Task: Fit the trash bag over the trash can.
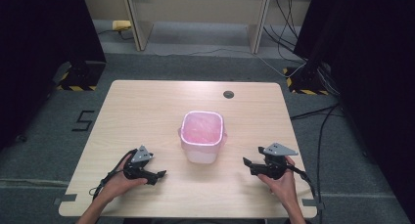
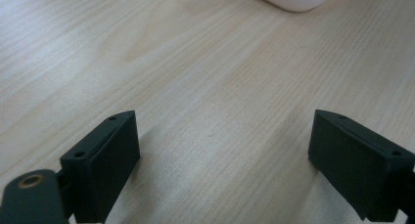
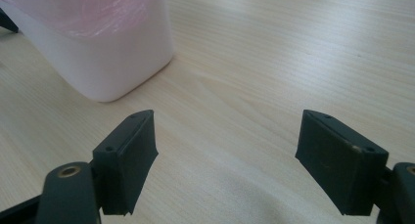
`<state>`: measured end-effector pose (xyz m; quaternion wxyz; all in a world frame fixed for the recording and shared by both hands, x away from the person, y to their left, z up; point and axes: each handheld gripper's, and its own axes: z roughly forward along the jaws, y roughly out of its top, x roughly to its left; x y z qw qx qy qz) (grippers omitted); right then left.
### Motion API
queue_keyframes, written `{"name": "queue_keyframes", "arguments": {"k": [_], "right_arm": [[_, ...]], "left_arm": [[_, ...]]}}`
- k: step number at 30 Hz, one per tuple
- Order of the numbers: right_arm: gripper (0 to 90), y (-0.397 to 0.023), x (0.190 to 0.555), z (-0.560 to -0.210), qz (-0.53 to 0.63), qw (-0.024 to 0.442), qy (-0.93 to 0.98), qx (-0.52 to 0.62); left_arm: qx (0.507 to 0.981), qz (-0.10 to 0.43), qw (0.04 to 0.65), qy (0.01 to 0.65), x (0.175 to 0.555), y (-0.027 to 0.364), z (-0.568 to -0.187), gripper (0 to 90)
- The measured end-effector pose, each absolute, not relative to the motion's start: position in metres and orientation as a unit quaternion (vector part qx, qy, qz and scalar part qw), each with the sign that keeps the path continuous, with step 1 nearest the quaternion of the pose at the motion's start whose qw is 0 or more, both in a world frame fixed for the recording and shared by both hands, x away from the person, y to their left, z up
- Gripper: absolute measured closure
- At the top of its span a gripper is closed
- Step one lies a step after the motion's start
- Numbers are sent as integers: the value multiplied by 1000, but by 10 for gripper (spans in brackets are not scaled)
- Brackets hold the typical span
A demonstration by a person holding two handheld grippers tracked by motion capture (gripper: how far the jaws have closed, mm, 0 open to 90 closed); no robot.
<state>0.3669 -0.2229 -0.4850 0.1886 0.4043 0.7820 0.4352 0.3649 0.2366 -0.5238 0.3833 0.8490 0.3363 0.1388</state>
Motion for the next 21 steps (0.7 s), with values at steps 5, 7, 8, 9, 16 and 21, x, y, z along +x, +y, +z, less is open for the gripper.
{"name": "queue_keyframes", "arguments": {"k": [5, 7, 8, 9, 16, 21], "right_arm": [[235, -222, 366, -485, 433, 188, 783, 405], [238, -223, 365, -485, 432, 188, 784, 405], [237, -223, 363, -484, 433, 187, 783, 406], [237, -223, 363, -484, 433, 187, 783, 406], [237, -223, 354, -492, 413, 179, 796, 406], [239, -221, 351, -493, 406, 173, 801, 405]], "left_arm": [[849, 139, 383, 336, 365, 237, -524, 109], [849, 139, 383, 336, 365, 237, -524, 109], [849, 139, 383, 336, 365, 237, -524, 109], [849, 139, 383, 336, 365, 237, -524, 109], [849, 139, 383, 336, 365, 237, -524, 109], [849, 140, 383, 336, 365, 237, -524, 109]]}}
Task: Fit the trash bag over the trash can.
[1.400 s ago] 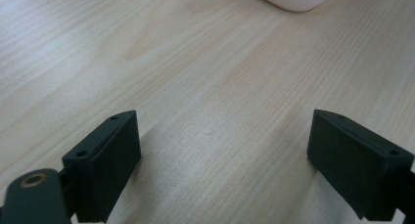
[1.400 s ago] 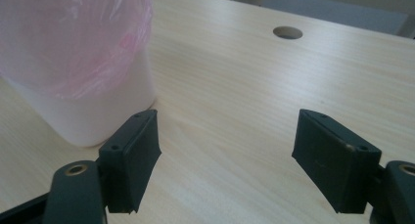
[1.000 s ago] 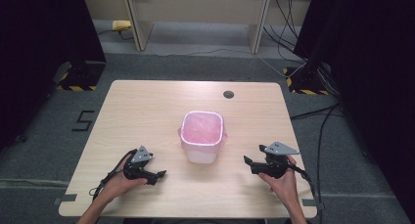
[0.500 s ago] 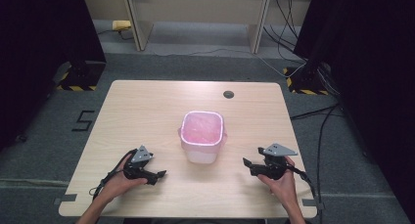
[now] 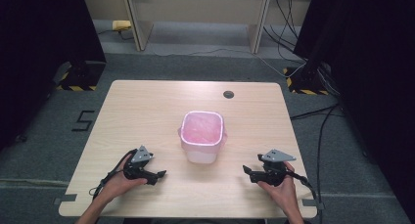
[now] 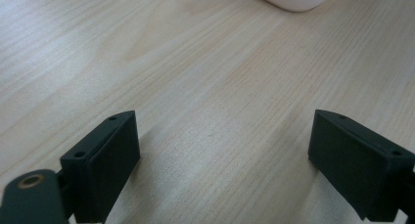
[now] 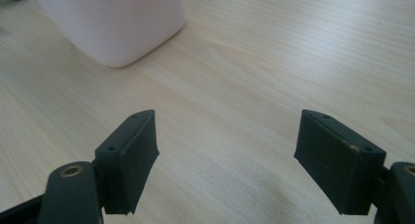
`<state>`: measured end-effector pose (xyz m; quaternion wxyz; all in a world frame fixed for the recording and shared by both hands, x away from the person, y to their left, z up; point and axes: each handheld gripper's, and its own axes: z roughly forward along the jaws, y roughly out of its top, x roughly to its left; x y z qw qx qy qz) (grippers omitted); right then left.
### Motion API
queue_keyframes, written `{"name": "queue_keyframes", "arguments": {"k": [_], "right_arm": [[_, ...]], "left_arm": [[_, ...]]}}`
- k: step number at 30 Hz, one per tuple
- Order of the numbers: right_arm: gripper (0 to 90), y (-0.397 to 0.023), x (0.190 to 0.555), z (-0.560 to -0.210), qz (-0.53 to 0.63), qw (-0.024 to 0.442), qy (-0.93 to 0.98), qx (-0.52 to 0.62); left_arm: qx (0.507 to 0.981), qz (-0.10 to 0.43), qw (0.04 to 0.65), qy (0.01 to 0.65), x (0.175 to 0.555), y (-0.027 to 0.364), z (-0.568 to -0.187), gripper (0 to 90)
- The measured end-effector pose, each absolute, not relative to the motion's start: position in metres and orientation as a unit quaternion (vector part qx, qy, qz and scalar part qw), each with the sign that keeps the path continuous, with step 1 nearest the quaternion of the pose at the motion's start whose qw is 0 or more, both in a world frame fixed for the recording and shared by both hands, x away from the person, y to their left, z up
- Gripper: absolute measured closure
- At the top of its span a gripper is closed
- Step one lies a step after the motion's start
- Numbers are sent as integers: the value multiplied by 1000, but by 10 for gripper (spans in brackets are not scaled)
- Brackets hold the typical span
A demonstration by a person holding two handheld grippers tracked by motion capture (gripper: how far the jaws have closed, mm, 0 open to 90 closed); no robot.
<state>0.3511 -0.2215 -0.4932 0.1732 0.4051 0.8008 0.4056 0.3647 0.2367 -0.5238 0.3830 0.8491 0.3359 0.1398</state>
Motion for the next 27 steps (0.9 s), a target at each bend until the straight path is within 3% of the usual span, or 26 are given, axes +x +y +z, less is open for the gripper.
{"name": "queue_keyframes", "arguments": {"k": [16, 19, 27], "right_arm": [[232, -215, 341, -504, 354, 148, 832, 400], [142, -208, 340, -513, 336, 158, 843, 389], [125, -210, 339, -517, 354, 161, 841, 376]], "left_arm": [[849, 139, 383, 335, 364, 237, -524, 109], [849, 139, 383, 335, 364, 237, -524, 109], [849, 139, 383, 335, 364, 237, -524, 109]]}}
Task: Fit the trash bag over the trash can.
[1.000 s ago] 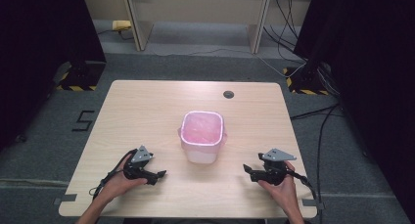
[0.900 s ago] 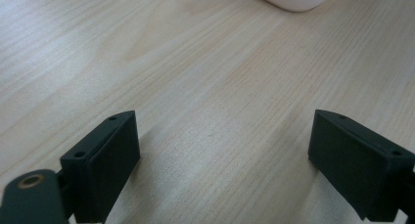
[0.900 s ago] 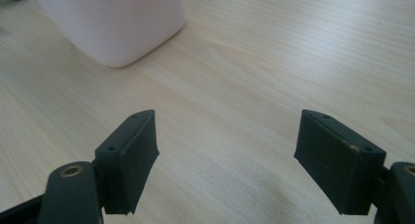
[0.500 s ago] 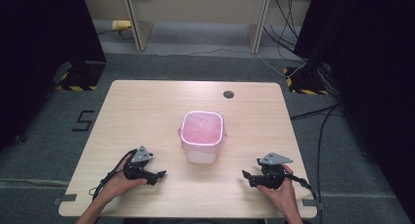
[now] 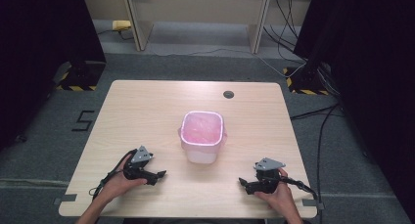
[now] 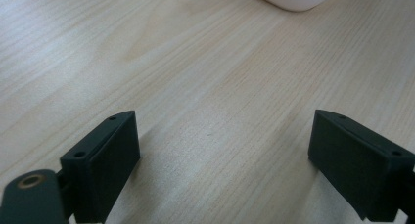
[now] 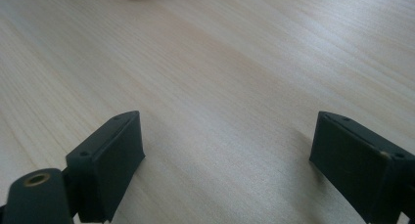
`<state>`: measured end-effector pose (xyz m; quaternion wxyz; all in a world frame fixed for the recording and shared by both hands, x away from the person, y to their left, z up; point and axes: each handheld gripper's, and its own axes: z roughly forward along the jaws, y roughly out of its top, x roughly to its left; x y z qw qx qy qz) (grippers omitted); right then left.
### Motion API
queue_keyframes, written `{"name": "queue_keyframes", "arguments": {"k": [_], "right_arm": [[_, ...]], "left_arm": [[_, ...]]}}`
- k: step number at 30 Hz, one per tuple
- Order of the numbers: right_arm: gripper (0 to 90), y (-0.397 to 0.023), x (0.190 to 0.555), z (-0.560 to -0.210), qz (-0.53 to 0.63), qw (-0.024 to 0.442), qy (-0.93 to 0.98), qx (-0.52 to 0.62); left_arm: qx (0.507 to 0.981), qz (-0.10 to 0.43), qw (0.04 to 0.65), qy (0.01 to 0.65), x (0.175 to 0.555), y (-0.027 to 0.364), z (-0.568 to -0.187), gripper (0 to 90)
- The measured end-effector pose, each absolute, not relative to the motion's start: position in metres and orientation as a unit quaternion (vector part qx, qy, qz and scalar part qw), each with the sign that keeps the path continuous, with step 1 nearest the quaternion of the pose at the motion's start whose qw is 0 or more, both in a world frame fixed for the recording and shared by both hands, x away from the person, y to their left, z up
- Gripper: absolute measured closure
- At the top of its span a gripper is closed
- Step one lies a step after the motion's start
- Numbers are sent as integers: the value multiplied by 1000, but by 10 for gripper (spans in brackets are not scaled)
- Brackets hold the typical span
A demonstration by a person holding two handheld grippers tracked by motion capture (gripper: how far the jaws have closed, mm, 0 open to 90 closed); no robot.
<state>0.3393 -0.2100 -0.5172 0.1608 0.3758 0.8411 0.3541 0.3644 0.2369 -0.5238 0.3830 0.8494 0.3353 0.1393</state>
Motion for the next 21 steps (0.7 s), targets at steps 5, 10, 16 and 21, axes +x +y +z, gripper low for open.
{"name": "queue_keyframes", "arguments": {"k": [5, 10, 16, 21], "right_arm": [[115, -210, 339, -517, 354, 160, 842, 374], [114, -209, 339, -517, 354, 160, 842, 374], [112, -209, 339, -517, 354, 159, 842, 374], [112, -209, 339, -517, 354, 159, 843, 374]], "left_arm": [[849, 139, 383, 335, 364, 237, -524, 109], [849, 139, 383, 335, 364, 237, -524, 109], [849, 139, 383, 335, 364, 237, -524, 109], [849, 139, 383, 335, 364, 237, -524, 109]]}}
